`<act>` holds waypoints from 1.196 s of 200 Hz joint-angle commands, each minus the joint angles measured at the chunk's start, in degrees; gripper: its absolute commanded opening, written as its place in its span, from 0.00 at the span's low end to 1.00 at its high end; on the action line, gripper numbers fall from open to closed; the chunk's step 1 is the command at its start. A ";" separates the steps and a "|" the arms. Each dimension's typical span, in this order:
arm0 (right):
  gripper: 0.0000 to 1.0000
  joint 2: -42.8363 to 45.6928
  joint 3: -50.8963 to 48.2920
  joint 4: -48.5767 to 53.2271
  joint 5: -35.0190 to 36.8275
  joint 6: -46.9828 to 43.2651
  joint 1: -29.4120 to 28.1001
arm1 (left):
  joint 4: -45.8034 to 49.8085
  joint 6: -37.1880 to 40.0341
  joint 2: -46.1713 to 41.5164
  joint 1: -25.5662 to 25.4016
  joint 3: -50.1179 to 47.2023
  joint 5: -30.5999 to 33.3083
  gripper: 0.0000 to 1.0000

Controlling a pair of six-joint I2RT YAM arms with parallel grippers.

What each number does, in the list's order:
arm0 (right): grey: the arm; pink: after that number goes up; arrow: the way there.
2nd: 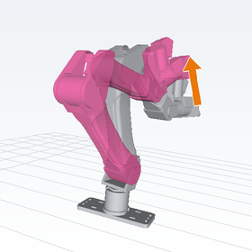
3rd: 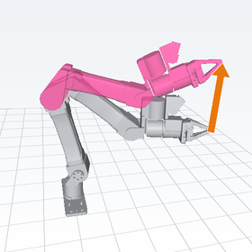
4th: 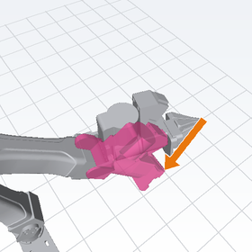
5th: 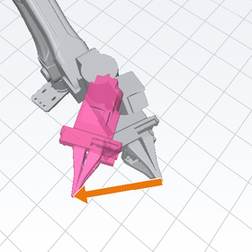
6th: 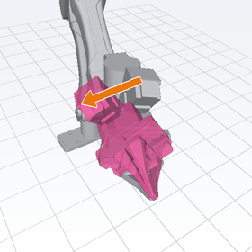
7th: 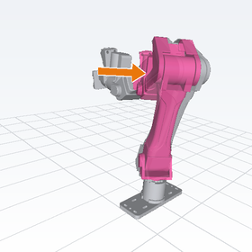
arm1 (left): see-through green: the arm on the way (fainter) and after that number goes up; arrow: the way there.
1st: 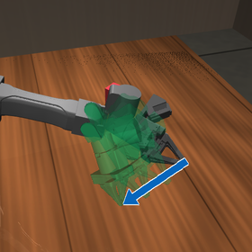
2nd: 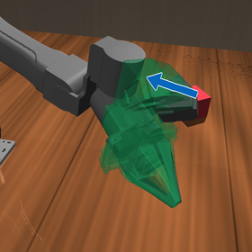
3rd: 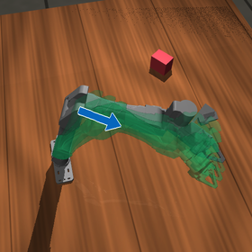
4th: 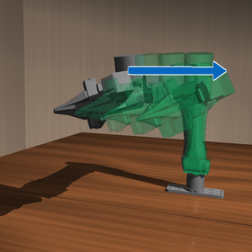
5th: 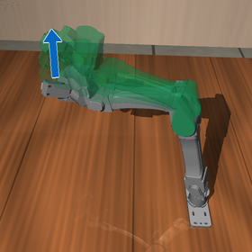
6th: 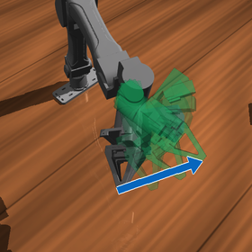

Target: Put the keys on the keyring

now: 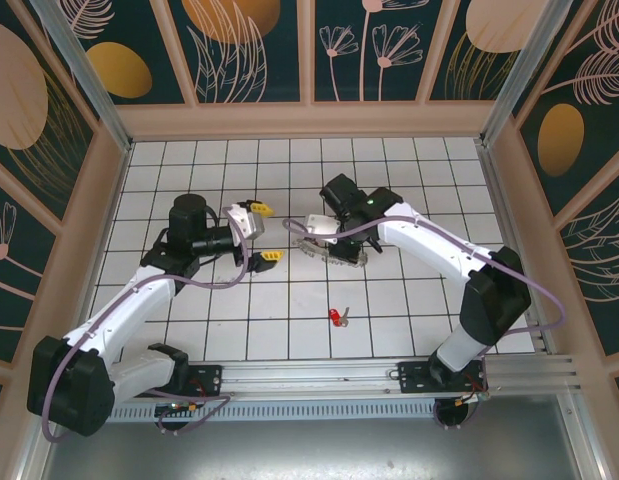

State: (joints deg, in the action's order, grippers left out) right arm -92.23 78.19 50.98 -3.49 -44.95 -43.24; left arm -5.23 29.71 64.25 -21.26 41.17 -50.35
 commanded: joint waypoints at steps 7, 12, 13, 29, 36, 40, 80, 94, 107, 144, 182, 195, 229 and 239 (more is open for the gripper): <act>0.00 4.56 1.25 -0.48 -3.14 -7.70 -2.29 | 1.39 8.98 0.93 -2.67 -0.20 -3.65 0.90; 0.00 4.93 1.05 -0.69 -3.94 -8.04 -2.49 | 1.21 9.25 1.09 -3.45 -0.30 -3.36 0.90; 0.00 5.07 1.02 -0.74 -4.14 -8.09 -2.52 | 1.20 9.32 1.11 -3.54 -0.30 -3.27 0.90; 0.00 5.63 1.31 -0.49 -6.18 -8.14 -2.76 | 0.67 10.26 1.90 -5.89 -0.56 -1.86 0.89; 0.00 5.42 1.73 0.10 -6.71 -7.76 -2.89 | 0.42 10.30 2.38 -6.36 -0.39 -1.87 0.88; 0.00 5.25 1.90 0.41 -6.97 -7.61 -2.90 | 0.23 10.33 2.72 -6.58 -0.33 -1.90 0.87; 0.00 4.00 2.50 1.91 -10.53 -6.67 -3.86 | 0.55 10.02 5.35 -8.26 1.39 -1.45 0.68; 0.00 4.32 2.40 0.89 -12.23 -6.15 -3.95 | 1.16 10.62 5.93 -8.66 1.80 -0.96 0.60; 0.00 4.78 2.33 -0.03 -13.31 -5.64 -3.90 | 1.54 10.90 6.32 -8.91 1.81 -0.38 0.56; 0.00 5.91 1.43 -1.58 -14.76 -5.39 -3.98 | 3.94 11.81 8.07 -9.79 3.02 -0.16 0.40; 0.00 6.27 0.48 -1.19 -13.67 -5.48 -4.04 | 4.26 11.03 8.26 -9.93 4.24 -1.36 0.13; 0.00 6.61 0.14 -1.47 -13.38 -5.34 -4.12 | 4.29 11.03 8.26 -9.91 4.32 -2.59 0.10; 0.11 9.90 -2.43 -3.85 -12.62 -3.90 -3.57 | 1.79 5.72 8.26 -9.93 4.87 -3.81 0.00; 0.17 11.72 -3.71 -4.84 -13.61 -3.24 -2.83 | 1.44 3.58 8.26 -9.85 5.31 -4.12 0.00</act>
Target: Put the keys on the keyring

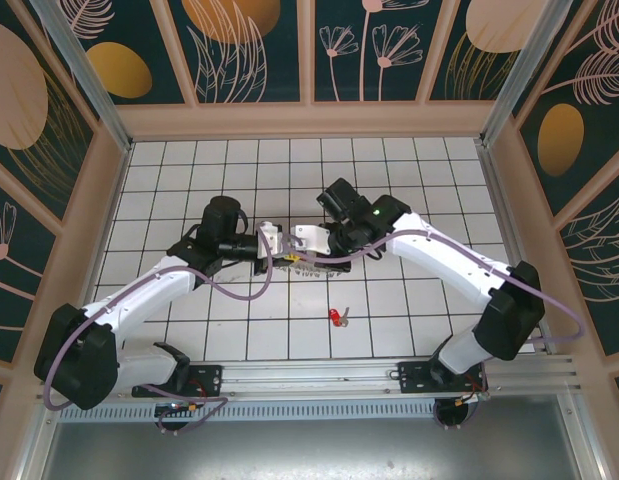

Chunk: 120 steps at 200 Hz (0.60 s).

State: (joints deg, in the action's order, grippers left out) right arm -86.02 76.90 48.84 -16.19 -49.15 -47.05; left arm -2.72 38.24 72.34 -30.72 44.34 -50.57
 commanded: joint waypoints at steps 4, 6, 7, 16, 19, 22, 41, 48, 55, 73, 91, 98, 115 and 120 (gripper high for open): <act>0.19 6.33 -2.96 -3.04 -1.49 1.33 1.49 | -1.06 -5.54 0.17 -0.40 2.38 -4.07 0.00; 0.20 6.79 -3.18 -3.29 -1.92 1.60 1.78 | -1.06 -5.90 0.15 -0.39 2.48 -4.20 0.00; 0.20 7.03 -3.35 -3.43 -2.10 1.68 1.91 | -1.06 -6.07 0.16 -0.39 2.49 -4.28 0.00; 0.24 9.12 -4.70 -4.14 -4.07 2.56 3.38 | -1.14 -7.40 0.08 -0.39 2.89 -5.16 0.00; 0.25 9.84 -5.27 -4.45 -4.85 2.97 3.91 | -1.27 -7.83 0.07 -0.39 3.01 -5.33 0.00; 0.26 10.59 -5.77 -4.78 -5.59 3.32 4.51 | -1.38 -8.39 0.08 -0.39 3.12 -5.62 0.00; 0.37 15.73 -9.62 -7.66 -11.09 5.76 9.02 | -2.42 -10.89 -0.15 -0.35 3.38 -7.94 0.00; 0.38 17.67 -11.02 -9.03 -13.28 6.68 10.56 | -2.98 -11.84 -0.33 -0.38 3.32 -9.08 0.00; 0.38 19.47 -12.56 -10.34 -15.63 7.60 12.08 | -3.60 -12.82 -0.54 -0.36 3.30 -10.16 0.00; 0.40 23.77 -16.92 -14.08 -21.40 10.68 15.24 | -4.88 -15.11 -1.34 -0.22 3.09 -12.20 0.00; 0.41 27.15 -20.67 -17.08 -26.88 13.65 18.03 | -6.22 -17.35 -2.31 0.29 2.70 -13.40 0.00; 0.42 28.28 -21.99 -18.30 -28.46 14.58 18.74 | -6.48 -18.29 -2.71 0.86 2.79 -13.70 0.00; 0.43 30.68 -25.02 -21.36 -30.95 17.25 19.85 | -7.24 -20.67 -3.65 2.72 2.70 -14.72 0.00; 0.44 31.14 -25.80 -22.45 -31.28 17.96 19.88 | -7.66 -21.47 -3.84 3.33 2.67 -15.18 0.00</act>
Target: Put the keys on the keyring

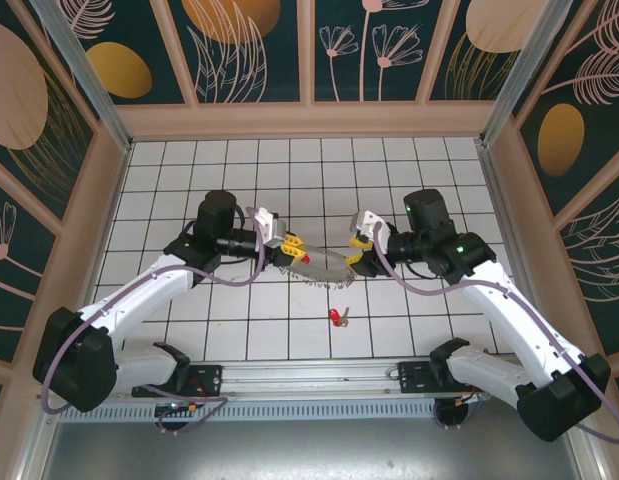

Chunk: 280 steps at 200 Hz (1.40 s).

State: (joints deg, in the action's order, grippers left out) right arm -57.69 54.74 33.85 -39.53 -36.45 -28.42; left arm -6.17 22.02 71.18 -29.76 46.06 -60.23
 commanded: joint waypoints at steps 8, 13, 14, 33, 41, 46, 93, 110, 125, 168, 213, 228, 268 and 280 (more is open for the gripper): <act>0.45 3.11 -4.78 -8.85 -8.80 6.20 1.25 | -4.90 -6.13 -3.04 3.15 0.64 -6.20 0.00; 0.45 3.03 -5.27 -9.60 -9.73 6.66 1.27 | -5.43 -6.73 -3.27 3.76 0.46 -6.53 0.00; 0.45 2.98 -5.35 -9.73 -9.93 6.79 1.22 | -5.56 -6.86 -3.30 3.79 0.36 -6.59 0.00; 0.46 1.62 -6.27 -11.98 -13.22 8.32 1.18 | -6.68 -8.15 -3.68 4.53 -0.18 -6.57 0.00; 0.47 0.99 -6.46 -13.24 -14.32 9.19 1.09 | -6.78 -8.39 -3.52 4.53 -0.25 -6.72 0.00; 0.48 0.65 -6.56 -14.23 -14.85 9.85 0.94 | -7.09 -8.67 -3.50 4.53 -0.26 -7.03 0.00; 0.34 -2.48 -5.69 -21.63 -15.83 13.20 0.83 | -9.10 -10.97 -3.34 4.62 -0.88 -6.58 0.00; 0.22 -4.39 -4.34 -20.78 -17.36 12.12 0.65 | -9.11 -11.33 -3.09 4.71 -0.96 -5.75 0.00; 0.10 -6.09 -3.00 -18.33 -17.85 10.05 0.17 | -9.21 -11.43 -2.80 4.79 -0.94 -5.46 0.00; 0.00 -8.05 -0.42 -12.35 -13.28 4.22 -0.18 | -4.32 -6.62 -3.68 4.80 0.05 -3.05 0.47; 0.00 -10.55 4.66 -7.23 -6.45 3.84 0.01 | 9.15 5.33 -6.39 4.89 3.93 5.45 0.70; 0.00 -11.84 6.46 -6.49 -5.99 6.78 0.67 | 6.96 1.90 -8.01 4.96 3.77 9.45 0.73; 0.00 -13.40 9.69 -3.92 -13.02 11.24 3.27 | 1.50 -25.37 -13.81 4.89 2.76 33.24 0.99; 0.00 -13.91 10.57 -1.49 -13.81 9.63 3.29 | 4.19 -21.70 -15.33 4.89 3.36 29.25 0.99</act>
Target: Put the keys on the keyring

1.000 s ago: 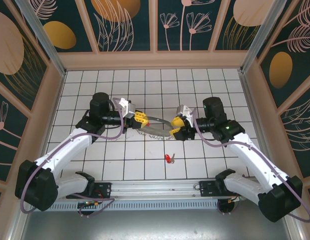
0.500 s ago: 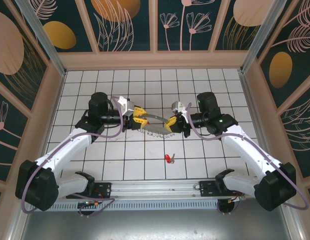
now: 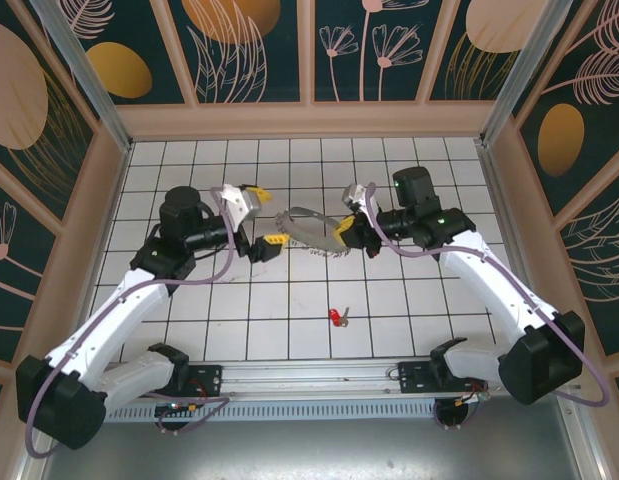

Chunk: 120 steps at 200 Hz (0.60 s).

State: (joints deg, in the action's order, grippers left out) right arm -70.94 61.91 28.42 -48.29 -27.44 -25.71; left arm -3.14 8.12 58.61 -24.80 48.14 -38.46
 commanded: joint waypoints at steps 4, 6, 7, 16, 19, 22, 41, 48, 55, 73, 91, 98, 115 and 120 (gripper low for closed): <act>0.00 -0.88 3.67 4.90 -5.03 -0.23 0.53 | 1.79 -6.15 -3.26 -0.08 1.26 5.20 0.99; 0.00 -1.01 3.73 5.39 -4.94 -0.70 0.50 | 2.05 -5.30 -3.66 -0.08 1.26 4.37 0.98; 0.00 -1.07 3.78 5.62 -4.82 -0.91 0.45 | 2.16 -4.91 -3.85 -0.08 1.21 3.75 0.98; 0.00 -1.78 4.24 7.83 -3.61 -2.77 0.21 | 2.09 -1.54 -5.44 -0.07 0.43 -0.60 0.98; 0.00 -2.04 4.39 8.62 -3.18 -3.59 0.11 | 1.89 -0.33 -5.92 -0.08 0.00 -2.03 0.99; 0.00 -2.29 4.56 9.48 -2.82 -4.35 -0.11 | 1.71 0.90 -6.36 -0.08 -0.43 -3.19 0.99; 0.00 -3.71 5.65 13.87 -0.53 -9.98 -2.43 | 0.68 7.54 -6.54 -0.23 -2.35 -8.20 0.99; 0.00 -4.05 5.82 14.63 1.28 -11.36 -3.73 | 1.23 8.79 -5.28 -0.25 -1.96 -8.59 0.99; 0.00 -4.34 5.94 15.10 3.10 -12.63 -4.96 | 3.47 10.96 -3.10 -0.41 -0.33 -9.50 0.99; 0.00 -4.91 6.14 15.75 6.88 -15.07 -7.64 | 10.83 17.13 2.79 -1.14 4.44 -10.77 0.97; 0.00 -4.76 6.07 14.65 8.45 -16.13 -9.28 | 16.14 23.09 7.30 -3.39 7.05 -9.67 0.90; 0.00 -4.69 6.20 14.07 8.56 -16.14 -9.58 | 17.61 24.71 8.83 -4.04 7.24 -10.44 0.84; 0.00 -4.65 6.64 13.34 8.76 -16.32 -10.05 | 20.06 26.10 11.64 -4.71 9.08 -13.87 0.76; 0.00 -4.64 6.79 13.24 8.95 -16.41 -10.17 | 20.94 26.98 12.27 -4.73 9.34 -15.45 0.74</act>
State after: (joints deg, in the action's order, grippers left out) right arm -76.05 65.71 42.52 -40.47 -40.80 -35.31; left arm 10.17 27.29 68.82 -28.51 54.04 -47.27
